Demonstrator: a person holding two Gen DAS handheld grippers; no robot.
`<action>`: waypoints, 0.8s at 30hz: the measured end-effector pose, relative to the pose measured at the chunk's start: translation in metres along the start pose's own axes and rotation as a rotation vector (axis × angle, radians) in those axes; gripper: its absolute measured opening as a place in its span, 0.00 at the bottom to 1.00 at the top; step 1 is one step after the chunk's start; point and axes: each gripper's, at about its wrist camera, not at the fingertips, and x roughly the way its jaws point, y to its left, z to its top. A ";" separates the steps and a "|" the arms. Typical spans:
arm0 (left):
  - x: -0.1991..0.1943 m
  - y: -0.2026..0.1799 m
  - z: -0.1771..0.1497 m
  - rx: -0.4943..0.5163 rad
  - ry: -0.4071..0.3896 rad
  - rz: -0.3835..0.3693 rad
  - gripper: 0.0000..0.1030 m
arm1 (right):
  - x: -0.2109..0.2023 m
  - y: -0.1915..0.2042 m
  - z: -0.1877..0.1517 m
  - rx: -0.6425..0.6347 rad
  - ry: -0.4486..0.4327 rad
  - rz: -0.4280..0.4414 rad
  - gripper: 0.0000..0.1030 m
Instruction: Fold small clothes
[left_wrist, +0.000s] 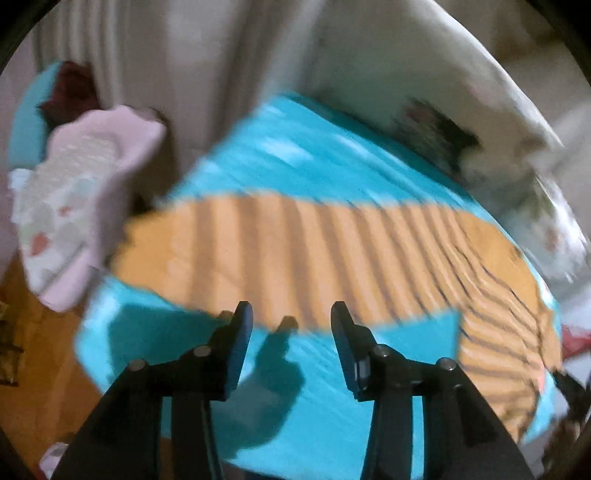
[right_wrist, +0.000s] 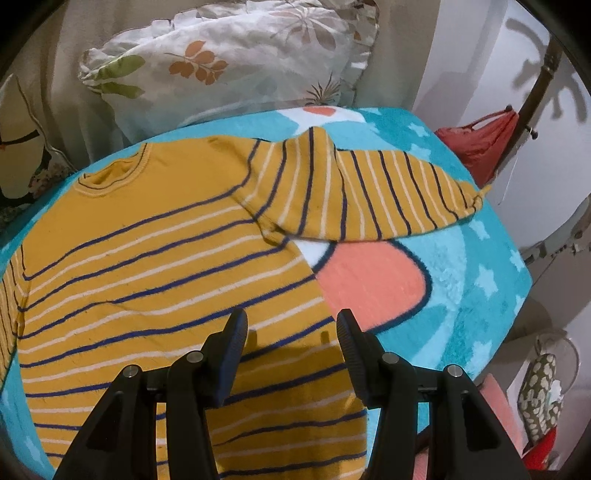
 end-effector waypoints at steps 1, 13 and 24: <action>0.002 -0.012 -0.011 0.018 0.016 -0.017 0.42 | 0.002 -0.004 -0.001 0.007 0.003 0.011 0.52; 0.023 -0.115 -0.132 0.096 0.182 -0.135 0.51 | 0.034 -0.100 -0.037 0.082 0.121 0.260 0.54; 0.019 -0.149 -0.200 0.055 0.211 -0.200 0.70 | 0.042 -0.099 -0.087 0.006 0.249 0.632 0.54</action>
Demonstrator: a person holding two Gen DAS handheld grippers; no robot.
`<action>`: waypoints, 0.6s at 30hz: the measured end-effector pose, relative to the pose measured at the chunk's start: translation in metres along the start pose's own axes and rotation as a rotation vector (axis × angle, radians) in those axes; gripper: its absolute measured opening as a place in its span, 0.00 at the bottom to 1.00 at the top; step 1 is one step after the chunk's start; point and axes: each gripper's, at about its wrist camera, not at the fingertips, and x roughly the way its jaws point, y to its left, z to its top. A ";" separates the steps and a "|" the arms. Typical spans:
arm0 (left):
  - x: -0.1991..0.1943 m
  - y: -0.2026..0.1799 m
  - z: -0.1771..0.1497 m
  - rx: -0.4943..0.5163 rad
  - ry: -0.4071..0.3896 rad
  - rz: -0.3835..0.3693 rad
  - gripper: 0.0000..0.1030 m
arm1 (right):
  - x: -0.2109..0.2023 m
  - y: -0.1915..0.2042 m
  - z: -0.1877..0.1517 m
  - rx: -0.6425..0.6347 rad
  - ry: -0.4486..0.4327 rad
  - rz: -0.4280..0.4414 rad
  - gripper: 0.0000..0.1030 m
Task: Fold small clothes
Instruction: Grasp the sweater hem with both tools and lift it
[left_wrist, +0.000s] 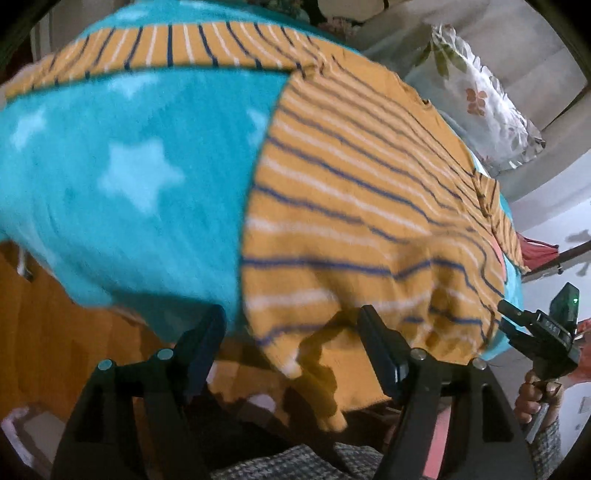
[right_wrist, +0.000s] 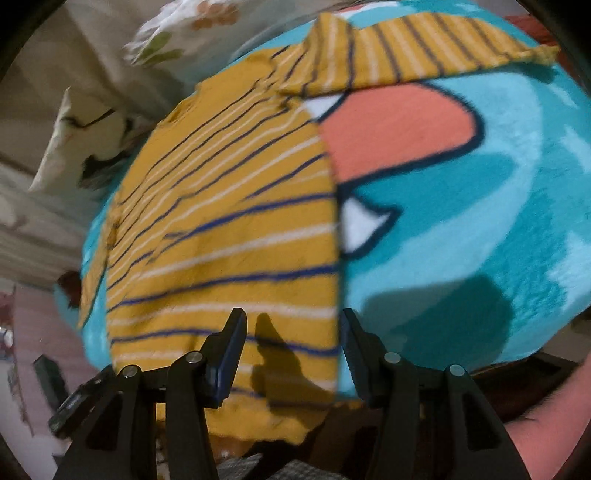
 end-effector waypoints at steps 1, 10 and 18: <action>0.004 -0.001 -0.003 -0.010 0.008 -0.006 0.70 | 0.001 0.003 -0.005 -0.015 0.011 0.012 0.54; 0.028 0.001 -0.029 -0.096 0.058 -0.099 0.70 | 0.000 0.013 -0.034 -0.083 0.042 0.070 0.54; 0.030 -0.006 -0.038 -0.121 0.078 -0.128 0.70 | 0.008 0.006 -0.051 -0.054 0.073 0.099 0.54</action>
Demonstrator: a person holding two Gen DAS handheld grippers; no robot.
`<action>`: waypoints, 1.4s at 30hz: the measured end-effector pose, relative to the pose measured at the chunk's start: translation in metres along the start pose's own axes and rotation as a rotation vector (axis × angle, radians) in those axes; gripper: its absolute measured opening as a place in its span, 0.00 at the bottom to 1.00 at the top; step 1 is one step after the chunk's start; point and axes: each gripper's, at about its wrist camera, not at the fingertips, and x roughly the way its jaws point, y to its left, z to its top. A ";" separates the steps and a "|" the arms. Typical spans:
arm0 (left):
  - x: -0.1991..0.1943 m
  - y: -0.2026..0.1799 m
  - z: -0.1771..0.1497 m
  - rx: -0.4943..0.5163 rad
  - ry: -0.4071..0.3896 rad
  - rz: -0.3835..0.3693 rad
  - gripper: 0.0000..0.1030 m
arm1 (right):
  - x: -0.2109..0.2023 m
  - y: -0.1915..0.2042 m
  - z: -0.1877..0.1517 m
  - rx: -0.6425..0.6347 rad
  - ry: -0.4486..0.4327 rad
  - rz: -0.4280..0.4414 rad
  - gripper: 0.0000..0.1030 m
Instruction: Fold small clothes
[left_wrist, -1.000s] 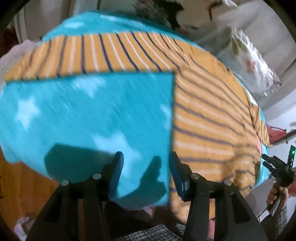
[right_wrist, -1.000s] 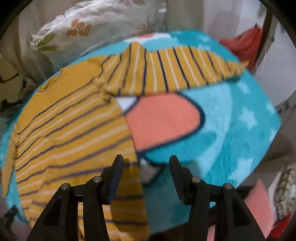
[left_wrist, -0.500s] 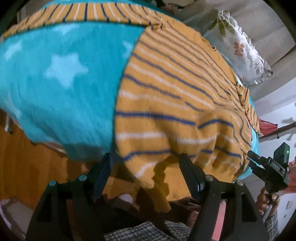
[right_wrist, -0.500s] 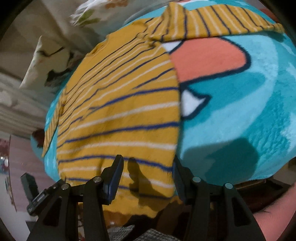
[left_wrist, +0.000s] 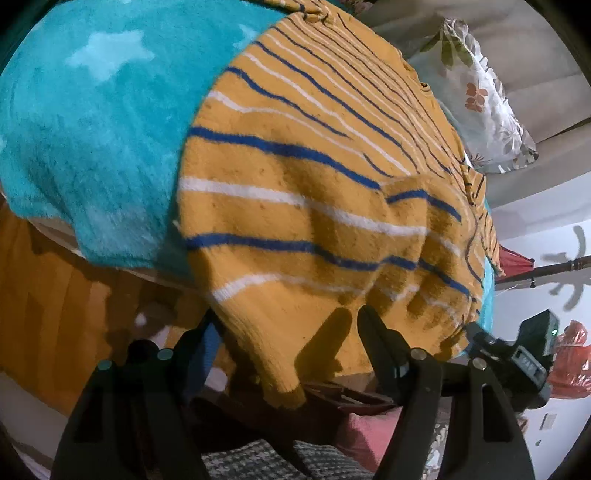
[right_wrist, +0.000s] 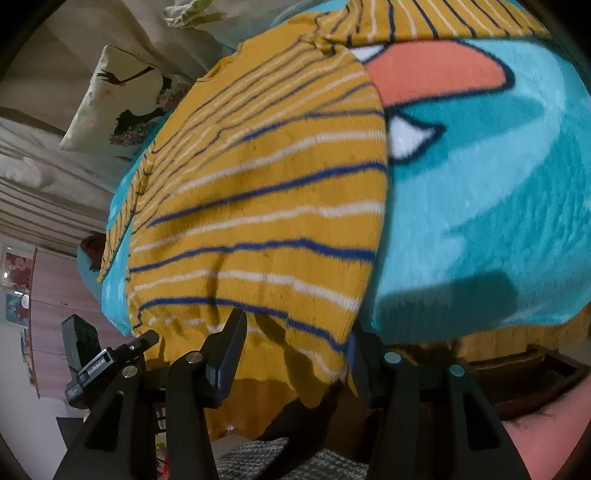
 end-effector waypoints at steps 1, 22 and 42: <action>-0.001 0.000 -0.002 0.000 0.001 0.003 0.63 | 0.002 -0.001 -0.001 0.007 0.005 -0.001 0.54; -0.042 -0.007 -0.034 -0.039 0.028 0.129 0.05 | -0.022 -0.031 -0.042 0.119 0.060 0.062 0.05; -0.100 -0.047 0.058 0.205 -0.184 0.282 0.42 | -0.076 -0.031 0.057 0.142 -0.217 -0.164 0.24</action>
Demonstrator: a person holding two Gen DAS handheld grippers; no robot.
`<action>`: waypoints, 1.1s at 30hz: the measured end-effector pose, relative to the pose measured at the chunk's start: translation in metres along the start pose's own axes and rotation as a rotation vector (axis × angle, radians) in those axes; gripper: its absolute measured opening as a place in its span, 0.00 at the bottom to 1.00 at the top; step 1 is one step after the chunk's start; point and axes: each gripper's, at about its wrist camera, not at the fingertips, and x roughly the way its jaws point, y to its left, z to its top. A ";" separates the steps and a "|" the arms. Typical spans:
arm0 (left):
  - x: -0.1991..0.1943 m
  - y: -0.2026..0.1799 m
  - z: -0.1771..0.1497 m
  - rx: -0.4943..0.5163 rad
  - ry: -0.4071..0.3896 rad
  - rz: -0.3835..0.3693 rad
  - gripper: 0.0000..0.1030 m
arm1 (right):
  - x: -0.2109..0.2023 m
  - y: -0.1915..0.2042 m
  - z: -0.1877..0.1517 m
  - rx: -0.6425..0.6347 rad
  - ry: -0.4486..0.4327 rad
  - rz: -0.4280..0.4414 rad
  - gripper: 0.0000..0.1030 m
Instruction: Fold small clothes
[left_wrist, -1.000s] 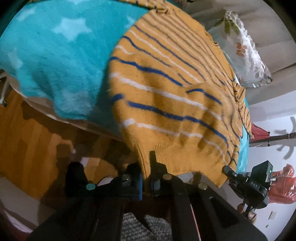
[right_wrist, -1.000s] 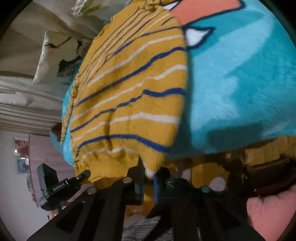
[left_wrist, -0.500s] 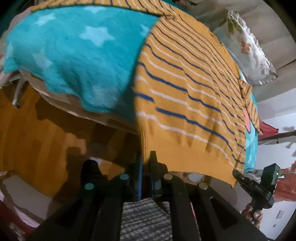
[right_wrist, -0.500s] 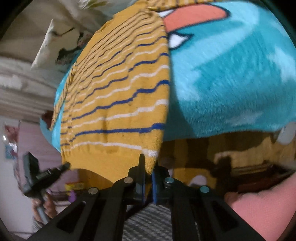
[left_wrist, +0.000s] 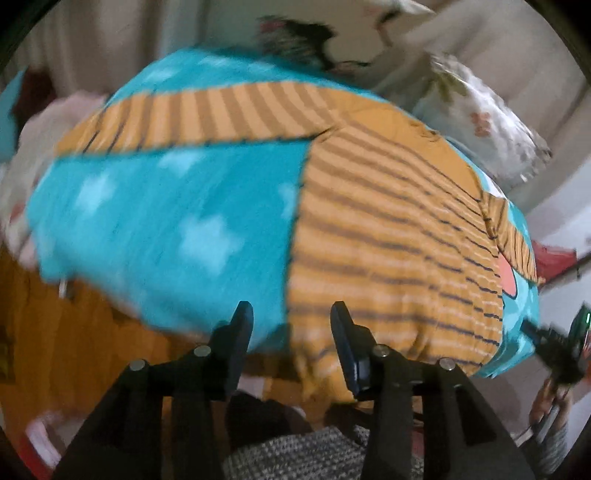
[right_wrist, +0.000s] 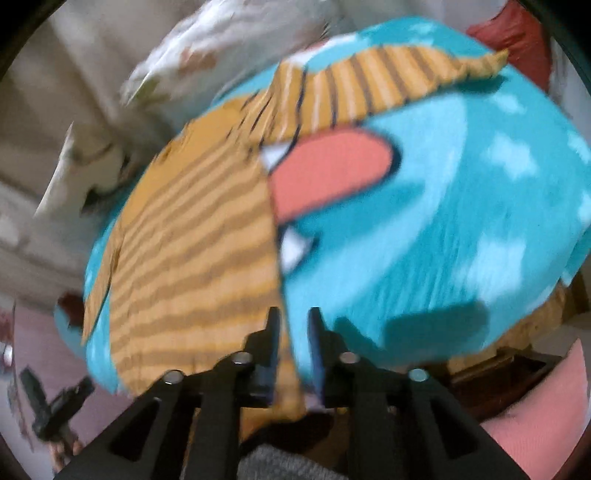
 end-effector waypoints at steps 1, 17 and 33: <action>0.004 -0.004 0.009 0.026 -0.004 -0.010 0.45 | 0.002 -0.001 0.010 0.033 -0.022 -0.014 0.26; 0.073 -0.040 0.082 0.146 0.078 0.000 0.54 | 0.027 -0.053 0.107 0.337 -0.135 -0.149 0.28; 0.060 0.201 0.106 -0.604 -0.135 0.109 0.55 | 0.040 0.024 0.133 0.077 -0.071 -0.058 0.35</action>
